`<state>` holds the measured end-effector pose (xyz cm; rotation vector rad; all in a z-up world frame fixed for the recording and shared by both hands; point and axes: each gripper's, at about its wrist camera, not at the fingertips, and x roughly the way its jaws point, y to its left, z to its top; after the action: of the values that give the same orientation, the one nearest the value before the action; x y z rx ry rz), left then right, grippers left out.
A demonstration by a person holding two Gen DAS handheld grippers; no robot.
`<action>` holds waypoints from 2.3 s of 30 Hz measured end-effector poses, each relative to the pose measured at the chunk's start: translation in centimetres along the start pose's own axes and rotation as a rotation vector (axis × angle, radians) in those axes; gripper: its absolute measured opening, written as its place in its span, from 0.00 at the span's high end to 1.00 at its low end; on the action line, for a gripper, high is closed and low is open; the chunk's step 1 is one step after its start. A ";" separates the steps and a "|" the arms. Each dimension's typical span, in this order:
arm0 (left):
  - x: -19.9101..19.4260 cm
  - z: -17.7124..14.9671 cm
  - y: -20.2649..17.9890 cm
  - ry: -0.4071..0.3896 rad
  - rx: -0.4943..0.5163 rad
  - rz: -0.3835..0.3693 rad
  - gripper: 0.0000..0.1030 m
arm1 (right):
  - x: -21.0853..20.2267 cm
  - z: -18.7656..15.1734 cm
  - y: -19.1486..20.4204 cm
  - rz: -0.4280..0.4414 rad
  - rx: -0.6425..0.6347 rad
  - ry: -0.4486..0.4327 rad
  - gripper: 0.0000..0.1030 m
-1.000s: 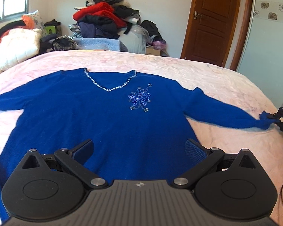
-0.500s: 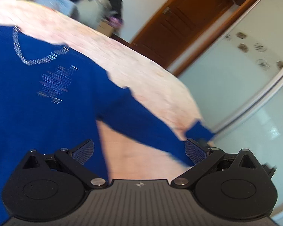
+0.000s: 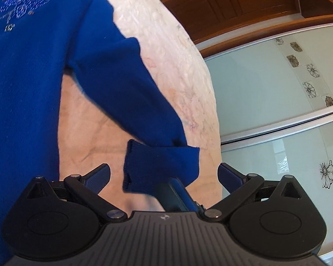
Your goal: Fold small clothes
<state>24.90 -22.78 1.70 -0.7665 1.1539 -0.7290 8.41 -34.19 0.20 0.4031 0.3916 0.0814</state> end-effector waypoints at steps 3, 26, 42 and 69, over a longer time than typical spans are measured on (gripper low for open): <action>0.6 0.4 0.9 0.006 -0.029 0.008 0.00 | -2.1 -1.2 -2.2 0.108 0.237 -0.011 0.18; 0.9 0.2 2.1 0.013 -0.043 0.033 0.00 | 0.4 -3.9 -4.4 -0.106 0.941 0.182 0.63; 1.0 0.0 2.2 0.011 -0.044 0.013 0.00 | 3.7 -4.4 -5.5 -0.114 1.020 0.104 0.89; 2.6 -0.1 0.0 0.087 -0.044 -0.003 0.81 | 3.4 -3.5 -7.4 0.339 1.031 0.035 0.79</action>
<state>25.49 -24.96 0.32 -0.7794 1.2514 -0.7477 10.22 -39.17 -6.90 1.4880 0.3748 0.2168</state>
